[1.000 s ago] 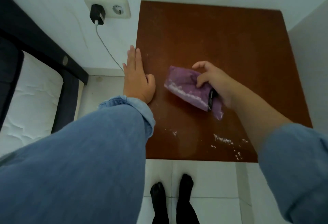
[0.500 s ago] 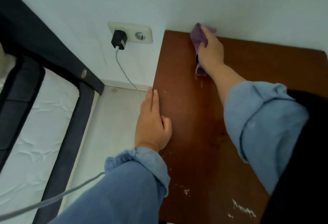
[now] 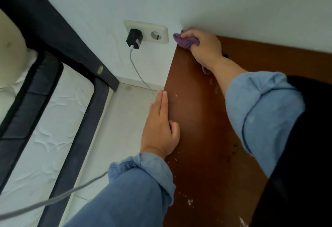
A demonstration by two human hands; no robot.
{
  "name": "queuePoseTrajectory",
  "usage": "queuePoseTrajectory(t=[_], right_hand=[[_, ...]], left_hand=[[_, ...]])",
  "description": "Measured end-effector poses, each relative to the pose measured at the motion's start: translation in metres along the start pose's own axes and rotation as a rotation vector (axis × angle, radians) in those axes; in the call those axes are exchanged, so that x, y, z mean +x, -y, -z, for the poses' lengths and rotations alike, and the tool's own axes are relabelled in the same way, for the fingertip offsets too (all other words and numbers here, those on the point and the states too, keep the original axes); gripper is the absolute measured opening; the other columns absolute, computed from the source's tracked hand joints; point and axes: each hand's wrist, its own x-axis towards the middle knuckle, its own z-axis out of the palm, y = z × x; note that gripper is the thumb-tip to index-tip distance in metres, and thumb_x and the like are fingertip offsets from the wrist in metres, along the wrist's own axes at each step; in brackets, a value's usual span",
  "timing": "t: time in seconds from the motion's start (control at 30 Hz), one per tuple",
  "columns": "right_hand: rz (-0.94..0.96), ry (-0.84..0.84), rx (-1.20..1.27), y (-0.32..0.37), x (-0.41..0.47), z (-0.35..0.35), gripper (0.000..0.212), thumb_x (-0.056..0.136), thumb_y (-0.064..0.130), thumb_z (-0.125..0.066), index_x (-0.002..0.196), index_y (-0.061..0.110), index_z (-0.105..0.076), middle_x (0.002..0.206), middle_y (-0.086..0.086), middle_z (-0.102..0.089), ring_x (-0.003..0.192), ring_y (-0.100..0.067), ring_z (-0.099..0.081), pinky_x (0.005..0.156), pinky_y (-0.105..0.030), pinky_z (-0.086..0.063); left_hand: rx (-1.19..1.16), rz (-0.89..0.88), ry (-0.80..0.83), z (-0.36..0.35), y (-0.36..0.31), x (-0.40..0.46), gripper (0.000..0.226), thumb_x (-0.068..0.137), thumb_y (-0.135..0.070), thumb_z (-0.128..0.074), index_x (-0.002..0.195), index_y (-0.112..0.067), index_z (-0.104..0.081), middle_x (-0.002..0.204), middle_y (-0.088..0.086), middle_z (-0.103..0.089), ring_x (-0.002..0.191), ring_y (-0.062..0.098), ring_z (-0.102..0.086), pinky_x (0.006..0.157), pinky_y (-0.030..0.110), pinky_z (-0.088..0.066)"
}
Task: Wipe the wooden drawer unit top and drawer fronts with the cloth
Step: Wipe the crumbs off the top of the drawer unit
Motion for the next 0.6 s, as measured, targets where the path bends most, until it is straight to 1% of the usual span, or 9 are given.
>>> queuePoseTrajectory(t=[0.1,0.17,0.3,0.43,0.47,0.5,0.53,0.57,0.6], right_hand=[[0.011,0.064,-0.029,0.007,-0.026,-0.002,0.044,0.079,0.008,-0.047,0.106,0.034,-0.070,0.118,0.007,-0.068,0.112,-0.016,-0.059,0.086,-0.016,-0.039],[0.009,0.094,-0.018,0.012,-0.053,-0.004,0.044,0.080,0.008,-0.047,0.105,0.035,-0.070,0.118,0.008,-0.068,0.110,-0.015,-0.060,0.082,-0.015,-0.038],[0.036,0.103,0.019,0.022,-0.101,-0.012,0.043,0.079,0.006,-0.050,0.105,0.032,-0.071,0.116,0.006,-0.069,0.108,-0.016,-0.061,0.082,-0.016,-0.037],[0.015,0.081,0.072,0.025,-0.137,-0.022,0.043,0.079,0.005,-0.051,0.105,0.032,-0.072,0.113,0.006,-0.071,0.104,-0.015,-0.062,0.078,-0.017,-0.038],[0.003,0.078,0.079,0.025,-0.143,-0.024,0.043,0.079,0.005,-0.051,0.104,0.033,-0.071,0.112,0.006,-0.071,0.103,-0.015,-0.061,0.076,-0.016,-0.038],[-0.007,0.072,0.076,0.026,-0.147,-0.025,0.043,0.079,0.005,-0.051,0.104,0.033,-0.071,0.111,0.006,-0.071,0.101,-0.014,-0.061,0.074,-0.016,-0.037],[-0.014,0.068,0.065,0.027,-0.150,-0.024,0.043,0.079,0.005,-0.051,0.104,0.033,-0.071,0.111,0.007,-0.070,0.101,-0.015,-0.061,0.074,-0.016,-0.037],[-0.027,0.065,0.057,0.028,-0.150,-0.022,0.043,0.079,0.005,-0.051,0.103,0.033,-0.071,0.111,0.008,-0.070,0.101,-0.015,-0.062,0.075,-0.016,-0.038],[-0.045,0.064,0.056,0.029,-0.148,-0.021,0.042,0.079,0.004,-0.051,0.103,0.032,-0.071,0.111,0.008,-0.070,0.102,-0.014,-0.061,0.077,-0.016,-0.039]], left_hand=[[0.011,0.011,0.008,-0.001,0.000,0.000,0.075,0.081,-0.019,-0.038,0.152,-0.008,-0.015,0.160,0.007,-0.015,0.146,0.015,-0.015,0.121,0.036,-0.014],[0.008,0.009,0.009,-0.001,-0.001,-0.001,0.077,0.080,-0.017,-0.039,0.152,-0.008,-0.014,0.160,0.008,-0.015,0.147,0.017,-0.015,0.121,0.037,-0.015],[-0.020,0.002,-0.007,-0.001,-0.001,-0.002,0.079,0.078,-0.017,-0.040,0.151,-0.006,-0.013,0.158,0.012,-0.021,0.144,0.024,-0.024,0.116,0.044,-0.026],[-0.087,0.021,-0.008,-0.001,0.000,0.000,0.085,0.076,-0.019,-0.041,0.153,-0.010,-0.006,0.155,0.011,-0.028,0.132,0.029,-0.040,0.105,0.037,-0.038],[-0.100,0.030,-0.003,0.000,0.000,-0.002,0.086,0.076,-0.020,-0.040,0.153,-0.011,-0.004,0.156,0.011,-0.026,0.133,0.030,-0.039,0.107,0.038,-0.036],[-0.107,0.031,0.010,0.002,0.000,-0.007,0.086,0.076,-0.020,-0.039,0.153,-0.010,-0.002,0.157,0.012,-0.023,0.138,0.030,-0.033,0.114,0.039,-0.028],[-0.104,0.015,0.029,0.006,0.001,-0.014,0.086,0.076,-0.020,-0.038,0.152,-0.008,0.000,0.159,0.012,-0.016,0.143,0.028,-0.024,0.119,0.039,-0.016],[-0.090,-0.010,0.047,0.010,0.002,-0.024,0.086,0.077,-0.021,-0.038,0.152,-0.007,0.002,0.161,0.011,-0.010,0.147,0.025,-0.015,0.121,0.038,-0.003],[-0.079,-0.042,0.060,0.015,0.004,-0.037,0.085,0.079,-0.022,-0.039,0.152,-0.008,0.004,0.162,0.010,-0.006,0.148,0.021,-0.010,0.120,0.036,0.004]])
